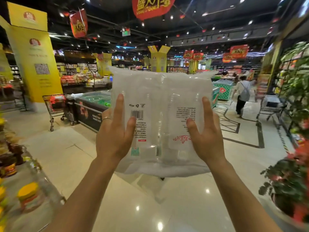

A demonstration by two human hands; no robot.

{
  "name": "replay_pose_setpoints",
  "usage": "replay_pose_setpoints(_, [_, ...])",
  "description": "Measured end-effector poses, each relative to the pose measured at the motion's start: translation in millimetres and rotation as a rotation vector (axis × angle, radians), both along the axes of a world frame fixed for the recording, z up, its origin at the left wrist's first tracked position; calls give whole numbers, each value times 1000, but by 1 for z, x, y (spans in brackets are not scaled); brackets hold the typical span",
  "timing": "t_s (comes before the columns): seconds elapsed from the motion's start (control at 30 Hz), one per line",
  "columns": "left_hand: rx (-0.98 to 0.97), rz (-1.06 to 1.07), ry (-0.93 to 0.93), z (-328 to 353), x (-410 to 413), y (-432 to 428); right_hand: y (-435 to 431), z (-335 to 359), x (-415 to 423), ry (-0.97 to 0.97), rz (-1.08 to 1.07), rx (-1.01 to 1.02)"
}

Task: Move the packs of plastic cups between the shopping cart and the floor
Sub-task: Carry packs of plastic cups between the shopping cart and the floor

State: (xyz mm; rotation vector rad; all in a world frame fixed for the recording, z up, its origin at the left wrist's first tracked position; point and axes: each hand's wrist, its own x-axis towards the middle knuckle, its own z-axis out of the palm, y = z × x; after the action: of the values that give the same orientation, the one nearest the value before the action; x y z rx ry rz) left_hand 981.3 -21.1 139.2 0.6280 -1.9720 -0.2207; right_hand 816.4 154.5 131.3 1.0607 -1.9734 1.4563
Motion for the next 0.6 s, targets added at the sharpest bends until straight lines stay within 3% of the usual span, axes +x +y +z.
replay_pose_setpoints(0.3, [24,-129,-3,-13,-149,-42,-22,-9,-125,1,-142,20])
replay_pose_setpoints(0.6, [55,-209,-9,-11,-322,-139,-108,1,-275,19,-279,32])
